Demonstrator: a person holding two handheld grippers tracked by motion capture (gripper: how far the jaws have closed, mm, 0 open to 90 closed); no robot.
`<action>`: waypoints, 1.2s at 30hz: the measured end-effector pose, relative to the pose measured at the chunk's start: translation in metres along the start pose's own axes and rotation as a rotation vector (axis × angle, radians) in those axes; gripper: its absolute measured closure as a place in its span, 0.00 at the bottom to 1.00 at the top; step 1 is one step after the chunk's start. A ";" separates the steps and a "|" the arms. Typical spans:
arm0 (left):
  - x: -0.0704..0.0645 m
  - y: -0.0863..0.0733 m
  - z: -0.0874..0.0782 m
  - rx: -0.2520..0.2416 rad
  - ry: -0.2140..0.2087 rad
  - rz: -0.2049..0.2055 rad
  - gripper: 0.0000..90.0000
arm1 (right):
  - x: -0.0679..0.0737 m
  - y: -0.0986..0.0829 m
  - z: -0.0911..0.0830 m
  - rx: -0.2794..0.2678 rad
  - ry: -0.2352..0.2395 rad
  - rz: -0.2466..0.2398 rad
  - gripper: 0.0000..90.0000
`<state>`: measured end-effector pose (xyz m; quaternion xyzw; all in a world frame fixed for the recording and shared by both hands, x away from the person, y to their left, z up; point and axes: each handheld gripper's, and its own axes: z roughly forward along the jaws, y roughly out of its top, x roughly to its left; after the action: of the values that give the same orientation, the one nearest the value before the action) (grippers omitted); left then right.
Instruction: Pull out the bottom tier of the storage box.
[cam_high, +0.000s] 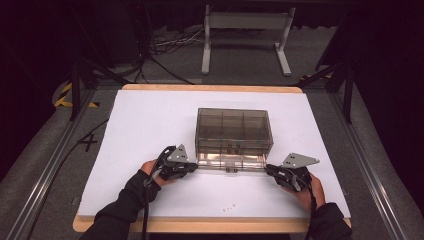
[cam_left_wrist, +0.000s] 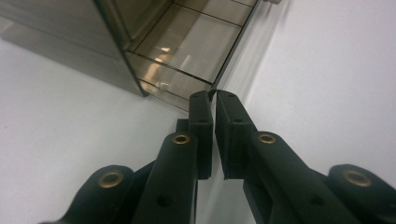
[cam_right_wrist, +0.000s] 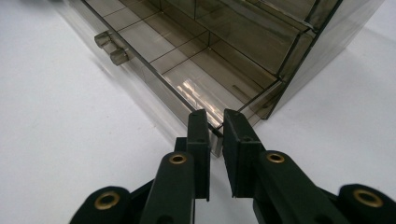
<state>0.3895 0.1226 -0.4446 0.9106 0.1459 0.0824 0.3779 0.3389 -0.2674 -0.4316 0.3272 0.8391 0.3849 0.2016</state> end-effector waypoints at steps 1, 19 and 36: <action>-0.001 0.000 0.000 0.005 0.004 0.009 0.95 | 0.001 0.000 -0.001 0.001 -0.003 -0.002 0.91; -0.016 -0.005 -0.005 0.028 -0.033 0.032 0.96 | 0.010 -0.007 -0.011 -0.002 0.040 0.009 0.91; -0.026 -0.007 -0.007 0.052 -0.057 0.046 0.96 | 0.017 -0.013 -0.019 -0.003 0.061 0.022 0.91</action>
<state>0.3615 0.1234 -0.4464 0.9252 0.1162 0.0614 0.3560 0.3099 -0.2716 -0.4313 0.3241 0.8408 0.3979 0.1722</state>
